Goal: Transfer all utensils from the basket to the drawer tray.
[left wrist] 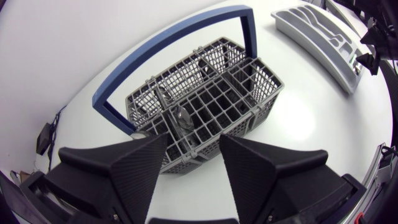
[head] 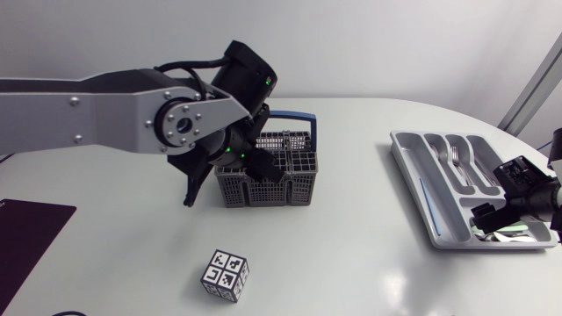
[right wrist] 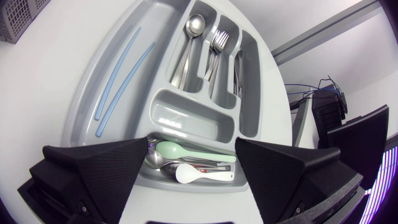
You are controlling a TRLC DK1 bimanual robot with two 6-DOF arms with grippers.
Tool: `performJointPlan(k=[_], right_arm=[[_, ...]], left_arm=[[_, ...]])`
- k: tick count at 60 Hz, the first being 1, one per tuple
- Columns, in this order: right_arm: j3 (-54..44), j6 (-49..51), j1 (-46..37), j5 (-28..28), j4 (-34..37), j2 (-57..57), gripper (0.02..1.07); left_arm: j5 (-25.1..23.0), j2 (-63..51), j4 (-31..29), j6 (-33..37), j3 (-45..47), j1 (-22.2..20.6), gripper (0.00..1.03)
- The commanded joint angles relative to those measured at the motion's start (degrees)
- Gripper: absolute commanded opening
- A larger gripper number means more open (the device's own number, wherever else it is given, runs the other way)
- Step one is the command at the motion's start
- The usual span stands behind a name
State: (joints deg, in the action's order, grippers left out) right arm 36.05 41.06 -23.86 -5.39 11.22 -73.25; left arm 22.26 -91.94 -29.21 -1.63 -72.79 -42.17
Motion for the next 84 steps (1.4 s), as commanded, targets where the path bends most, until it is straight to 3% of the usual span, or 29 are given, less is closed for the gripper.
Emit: performJointPlan(k=[1, 6, 13, 17, 54, 66, 84], right_arm=[[0.9, -1.8, 1.2, -1.1, 1.3, 0.8, 1.02], [0.9, -2.6, 2.1, -1.7, 1.6, 1.0, 1.02], [0.7, -3.3, 3.2, -2.7, 1.9, 1.1, 1.02], [0.7, -3.5, 3.6, -2.9, 1.9, 1.1, 1.02], [0.3, -3.4, 3.9, -3.2, 1.7, 0.9, 1.02], [0.1, -3.4, 3.9, -3.2, 1.6, 1.1, 1.02], [-0.5, -3.1, 4.0, -3.2, 1.0, 1.1, 1.02]], left_arm=[[1.9, -3.3, -3.0, -2.5, -4.5, -0.6, 0.58], [2.5, -5.1, -5.9, -4.0, -8.2, -0.3, 0.50], [2.5, -7.5, -8.8, -5.7, -11.5, 0.1, 0.49], [2.5, -8.8, -9.1, -6.2, -12.1, 0.1, 0.42], [5.2, -17.4, -11.9, -8.7, -17.9, 3.4, 0.42], [5.2, -18.4, -11.9, -9.3, -18.6, 3.9, 0.38], [5.5, -18.4, -12.0, -9.3, -17.6, 3.9, 0.18]])
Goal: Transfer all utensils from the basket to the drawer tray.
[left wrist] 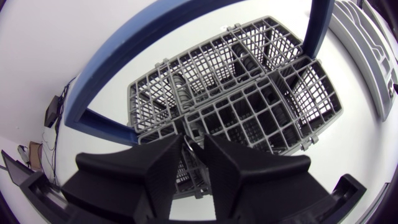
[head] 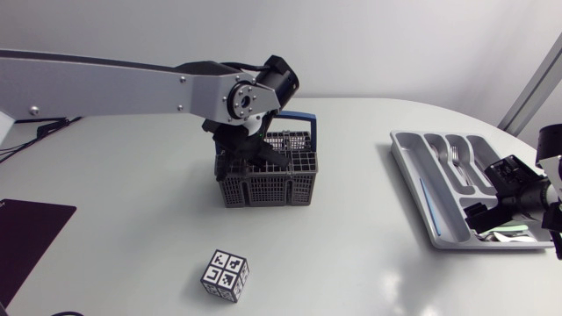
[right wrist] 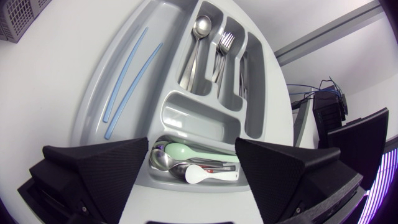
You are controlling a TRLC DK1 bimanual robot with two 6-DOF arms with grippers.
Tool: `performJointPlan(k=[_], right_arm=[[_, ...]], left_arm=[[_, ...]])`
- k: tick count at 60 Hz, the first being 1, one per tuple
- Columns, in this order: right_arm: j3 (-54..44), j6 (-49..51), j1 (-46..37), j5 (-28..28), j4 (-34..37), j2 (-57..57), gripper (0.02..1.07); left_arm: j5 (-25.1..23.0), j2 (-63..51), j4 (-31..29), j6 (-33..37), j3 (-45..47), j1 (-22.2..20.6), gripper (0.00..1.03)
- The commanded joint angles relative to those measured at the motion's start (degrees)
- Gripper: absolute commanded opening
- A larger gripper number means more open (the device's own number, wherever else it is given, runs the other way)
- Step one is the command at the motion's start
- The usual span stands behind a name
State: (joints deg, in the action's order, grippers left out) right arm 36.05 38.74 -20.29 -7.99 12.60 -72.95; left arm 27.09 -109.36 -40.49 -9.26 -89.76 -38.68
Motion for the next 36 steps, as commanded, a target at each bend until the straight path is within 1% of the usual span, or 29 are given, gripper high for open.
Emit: performJointPlan(k=[1, 4, 15, 16, 23, 26, 36], right_arm=[[-0.5, -0.8, 0.4, -0.6, -0.5, 0.8, 1.02], [-0.5, -0.8, 0.4, -0.6, -0.6, 0.6, 1.02], [-0.5, -0.7, 0.4, -0.6, -0.7, 0.4, 1.02], [-0.5, -0.6, 0.4, -0.6, -0.6, 0.4, 1.02], [-1.1, -0.3, 0.4, -0.6, -1.4, 0.3, 1.02], [-1.2, -0.2, 0.4, -0.6, -1.5, 0.3, 1.02], [-1.3, 0.0, 0.4, -0.6, -2.0, 0.3, 1.02]], left_arm=[[0.7, -1.0, -0.7, -1.6, -0.6, 0.4, 0.18], [0.7, -0.9, -0.7, -1.6, -0.5, 0.2, 0.15], [0.7, -0.6, -0.8, -1.4, -0.4, -0.4, 0.09], [0.7, -0.5, -0.7, -1.3, -0.4, -0.5, 0.07], [0.7, -0.2, -0.7, -1.2, -0.2, -0.8, 0.06], [0.7, 0.0, -0.7, -1.1, 0.0, -0.8, 0.04], [0.7, 0.5, -0.8, -1.0, 0.3, -1.1, 0.04]])
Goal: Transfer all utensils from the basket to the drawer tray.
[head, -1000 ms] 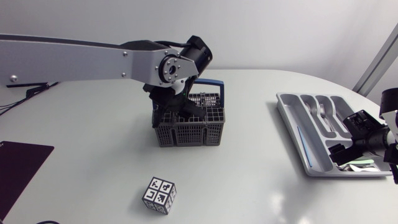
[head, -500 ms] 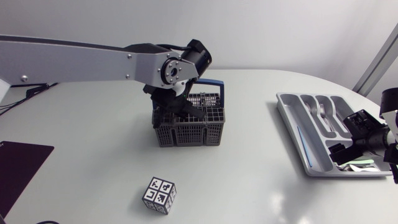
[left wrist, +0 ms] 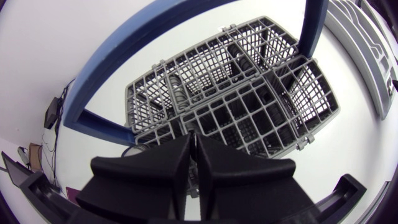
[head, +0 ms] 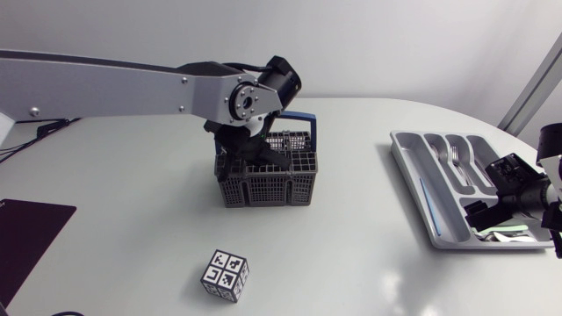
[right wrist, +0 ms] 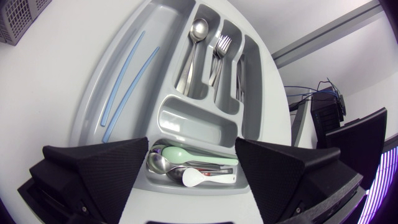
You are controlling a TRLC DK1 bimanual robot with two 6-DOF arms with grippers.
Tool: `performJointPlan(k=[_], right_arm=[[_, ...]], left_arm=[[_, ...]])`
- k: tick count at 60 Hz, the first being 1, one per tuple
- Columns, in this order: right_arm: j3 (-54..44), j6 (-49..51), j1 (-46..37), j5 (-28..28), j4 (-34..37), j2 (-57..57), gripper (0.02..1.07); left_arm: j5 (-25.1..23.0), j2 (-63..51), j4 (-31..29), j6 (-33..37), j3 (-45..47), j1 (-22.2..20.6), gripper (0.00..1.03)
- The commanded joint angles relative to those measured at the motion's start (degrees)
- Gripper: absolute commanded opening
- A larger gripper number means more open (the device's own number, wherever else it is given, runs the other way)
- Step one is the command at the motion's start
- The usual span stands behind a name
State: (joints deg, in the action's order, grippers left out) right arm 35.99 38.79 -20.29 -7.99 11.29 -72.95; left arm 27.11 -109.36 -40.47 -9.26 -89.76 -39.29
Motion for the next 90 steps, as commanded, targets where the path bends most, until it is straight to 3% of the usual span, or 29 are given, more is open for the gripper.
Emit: performJointPlan(k=[1, 21, 57, 70, 79, 90], right_arm=[[-1.3, 0.0, 0.4, -0.6, -0.7, 0.4, 1.02], [-1.4, 0.0, 1.0, -0.6, -0.7, 0.8, 1.02], [-2.4, 0.5, 1.5, 0.0, -0.7, 2.8, 1.02], [-2.2, 0.7, 2.5, 1.6, 0.0, 6.7, 1.02], [-0.2, -1.0, 6.0, 6.6, 6.5, 11.4, 1.02], [3.6, -6.4, 16.4, 10.5, 14.5, 17.9, 1.02]], left_arm=[[0.7, 0.6, -0.8, -1.0, 0.3, -0.5, 0.04], [2.6, 4.7, -0.2, 1.4, 1.5, -1.7, 0.04], [13.1, 14.4, 1.9, 14.8, 5.2, -7.0, 0.04], [13.4, 20.2, 3.6, 17.5, 7.1, -7.4, 0.04], [13.1, 25.5, 4.3, 18.0, 7.4, -7.1, 0.04], [5.3, 28.9, 3.7, 15.6, 7.6, -5.9, 0.04]])
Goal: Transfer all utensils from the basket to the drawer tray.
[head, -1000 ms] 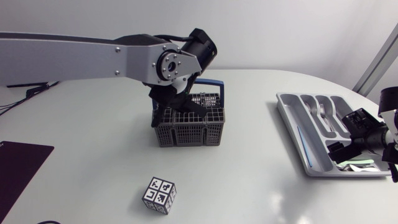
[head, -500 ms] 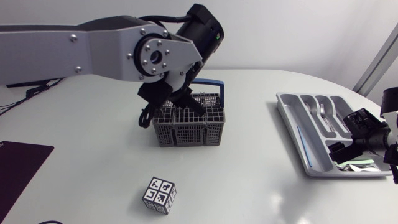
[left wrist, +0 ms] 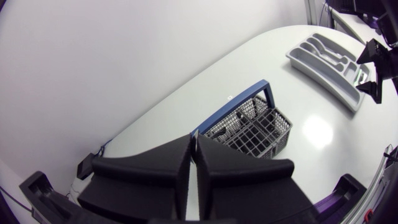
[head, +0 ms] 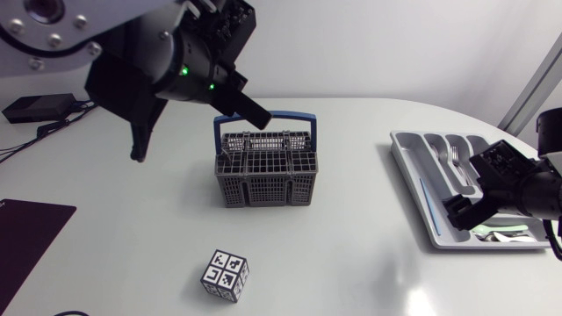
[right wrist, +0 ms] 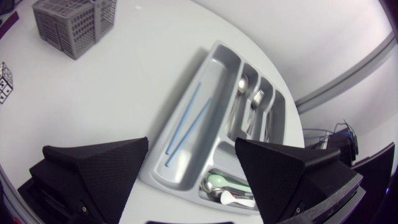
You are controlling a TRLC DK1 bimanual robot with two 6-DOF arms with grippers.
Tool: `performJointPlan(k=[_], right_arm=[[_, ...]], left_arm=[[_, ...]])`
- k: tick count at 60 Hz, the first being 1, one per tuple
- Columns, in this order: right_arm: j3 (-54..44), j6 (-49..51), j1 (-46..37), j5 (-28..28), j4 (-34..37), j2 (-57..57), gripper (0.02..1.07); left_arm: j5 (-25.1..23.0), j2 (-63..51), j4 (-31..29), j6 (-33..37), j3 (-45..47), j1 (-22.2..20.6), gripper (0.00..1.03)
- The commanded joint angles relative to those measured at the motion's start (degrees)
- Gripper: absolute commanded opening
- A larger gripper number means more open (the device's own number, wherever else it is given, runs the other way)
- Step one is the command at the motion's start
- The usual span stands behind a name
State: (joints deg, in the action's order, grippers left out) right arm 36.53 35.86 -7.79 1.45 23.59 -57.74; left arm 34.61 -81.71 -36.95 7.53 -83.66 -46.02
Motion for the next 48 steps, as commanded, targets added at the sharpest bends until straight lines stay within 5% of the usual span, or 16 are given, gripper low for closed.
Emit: performJointPlan(k=[1, 23, 35, 48], right_arm=[[3.4, -3.9, 5.2, 1.3, 2.6, 3.3, 1.02], [13.1, -17.1, 31.7, 4.6, 7.9, 2.9, 1.02], [15.3, -18.7, 36.7, 10.1, 4.7, -2.6, 1.01], [14.3, -17.8, 39.8, 13.6, -1.4, -6.0, 0.93]], left_arm=[[-3.3, 1.3, 0.0, -1.7, 1.4, 1.0, 0.04], [-27.9, -1.2, -4.3, -8.6, 1.2, 6.2, 0.04], [-41.3, -5.6, -8.9, -10.3, -0.9, 8.8, 0.04], [-50.5, -10.4, -14.5, -11.0, -4.9, 10.7, 0.04]])
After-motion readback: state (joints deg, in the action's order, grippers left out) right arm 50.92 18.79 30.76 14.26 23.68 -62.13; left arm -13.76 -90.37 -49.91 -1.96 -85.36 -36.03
